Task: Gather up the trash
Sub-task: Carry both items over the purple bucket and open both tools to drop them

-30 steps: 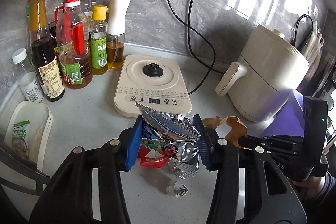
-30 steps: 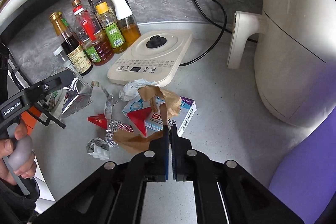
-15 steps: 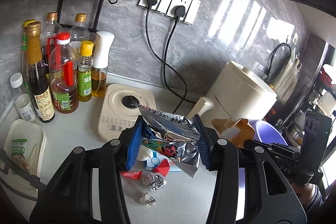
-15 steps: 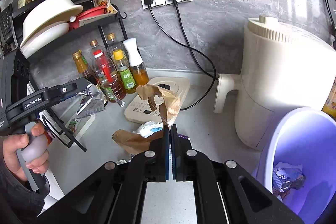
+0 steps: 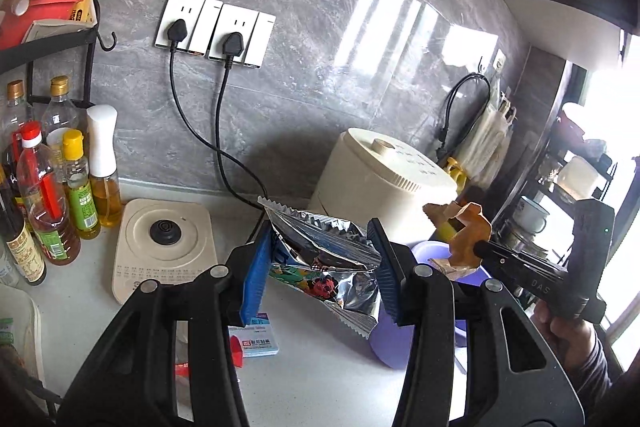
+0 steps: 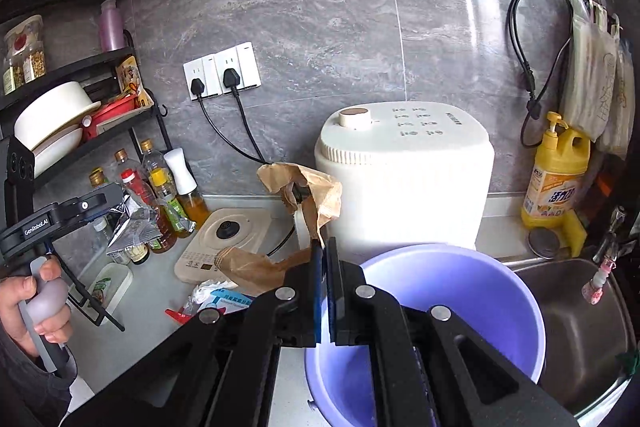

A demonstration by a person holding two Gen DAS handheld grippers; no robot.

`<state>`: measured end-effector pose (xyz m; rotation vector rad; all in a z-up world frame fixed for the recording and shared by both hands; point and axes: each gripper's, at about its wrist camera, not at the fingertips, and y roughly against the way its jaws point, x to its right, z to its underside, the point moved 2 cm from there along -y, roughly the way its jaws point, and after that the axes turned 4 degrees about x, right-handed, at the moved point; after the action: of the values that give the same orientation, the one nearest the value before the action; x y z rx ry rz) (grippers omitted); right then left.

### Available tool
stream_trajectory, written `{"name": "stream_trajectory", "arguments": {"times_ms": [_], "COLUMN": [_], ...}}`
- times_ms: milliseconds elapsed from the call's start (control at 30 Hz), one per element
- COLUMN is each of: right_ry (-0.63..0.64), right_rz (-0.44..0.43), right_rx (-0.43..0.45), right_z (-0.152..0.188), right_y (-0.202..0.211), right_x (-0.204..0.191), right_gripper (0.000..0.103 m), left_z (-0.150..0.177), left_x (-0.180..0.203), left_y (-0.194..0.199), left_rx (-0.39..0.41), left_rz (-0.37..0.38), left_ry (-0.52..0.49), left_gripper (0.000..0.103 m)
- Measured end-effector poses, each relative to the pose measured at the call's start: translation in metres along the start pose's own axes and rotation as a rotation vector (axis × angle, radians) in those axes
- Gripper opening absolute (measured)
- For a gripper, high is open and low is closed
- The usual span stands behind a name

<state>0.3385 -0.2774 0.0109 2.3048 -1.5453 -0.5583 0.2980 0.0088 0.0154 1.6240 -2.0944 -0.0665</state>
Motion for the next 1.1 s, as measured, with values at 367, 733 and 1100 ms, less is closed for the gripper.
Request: {"name": "stream_trajectory", "arguments": {"times_ms": [367, 733, 1100], "right_ry": [-0.137, -0.205, -0.218], "right_rz": [0.211, 0.312, 0.304], "right_rx": [0.064, 0.07, 0.061], "right_z": [0.012, 0.031, 0.041], "right_y": [0.055, 0.093, 0.1], "right_x": [0.073, 0.108, 0.105], "right_gripper": [0.065, 0.072, 0.078], "left_z": [-0.004, 0.011, 0.009], "left_x": [0.078, 0.149, 0.143], "left_y": [-0.051, -0.079, -0.07], "left_rx": [-0.057, -0.138, -0.099], "left_rz": [0.205, 0.376, 0.309], "left_ry": [-0.089, -0.182, -0.174], "left_gripper": [0.047, 0.049, 0.097]}}
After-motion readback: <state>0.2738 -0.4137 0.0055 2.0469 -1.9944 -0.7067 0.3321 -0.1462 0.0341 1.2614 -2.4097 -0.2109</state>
